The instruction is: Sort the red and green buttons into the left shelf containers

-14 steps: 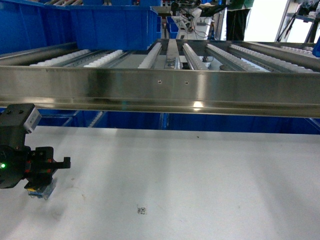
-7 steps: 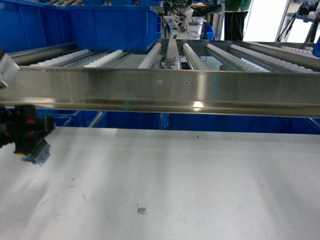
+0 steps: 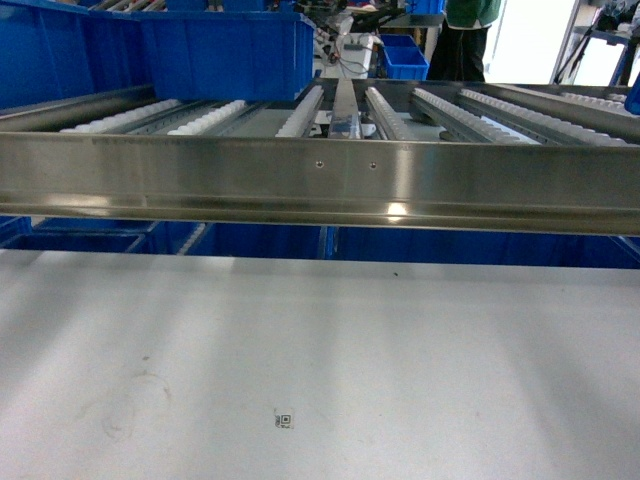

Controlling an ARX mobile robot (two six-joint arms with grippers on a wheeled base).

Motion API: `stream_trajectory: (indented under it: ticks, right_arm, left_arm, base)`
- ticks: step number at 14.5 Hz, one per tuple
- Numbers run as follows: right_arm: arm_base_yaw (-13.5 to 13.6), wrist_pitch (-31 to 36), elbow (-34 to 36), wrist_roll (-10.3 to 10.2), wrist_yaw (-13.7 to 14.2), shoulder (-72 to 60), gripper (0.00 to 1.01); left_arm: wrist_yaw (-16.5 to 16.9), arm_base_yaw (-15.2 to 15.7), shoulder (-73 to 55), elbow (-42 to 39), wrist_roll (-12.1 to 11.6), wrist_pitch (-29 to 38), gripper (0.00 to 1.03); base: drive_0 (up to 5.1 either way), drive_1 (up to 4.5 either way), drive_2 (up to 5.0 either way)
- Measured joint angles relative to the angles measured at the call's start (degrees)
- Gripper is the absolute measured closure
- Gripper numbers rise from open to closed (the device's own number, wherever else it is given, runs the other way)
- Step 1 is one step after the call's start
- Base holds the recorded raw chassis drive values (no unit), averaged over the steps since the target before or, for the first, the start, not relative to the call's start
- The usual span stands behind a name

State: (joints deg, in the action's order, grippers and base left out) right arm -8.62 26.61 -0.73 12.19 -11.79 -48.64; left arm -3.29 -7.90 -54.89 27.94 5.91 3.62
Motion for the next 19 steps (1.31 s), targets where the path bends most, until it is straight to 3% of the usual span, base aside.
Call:
stream_trajectory:
  ticks: [2,5,19]
  right_arm:
    - [0.0,0.0,0.0,0.0,0.0,0.0,0.66]
    - [0.0,0.0,0.0,0.0,0.0,0.0,0.66]
    - [0.0,0.0,0.0,0.0,0.2,0.0,0.66]
  left_arm:
    - [-3.8,-4.8,3.5,-0.3,0.8,-3.2,0.71]
    - [-4.5,-4.3,2.9,-0.4,1.0,-3.1,0.71]
    - [-4.3,-4.6,2.9,-0.4,1.2,-3.0,0.71]
  base:
    - [0.0,0.0,0.0]
    - [0.0,0.0,0.0]
    - [-4.6,1.26,3.7]
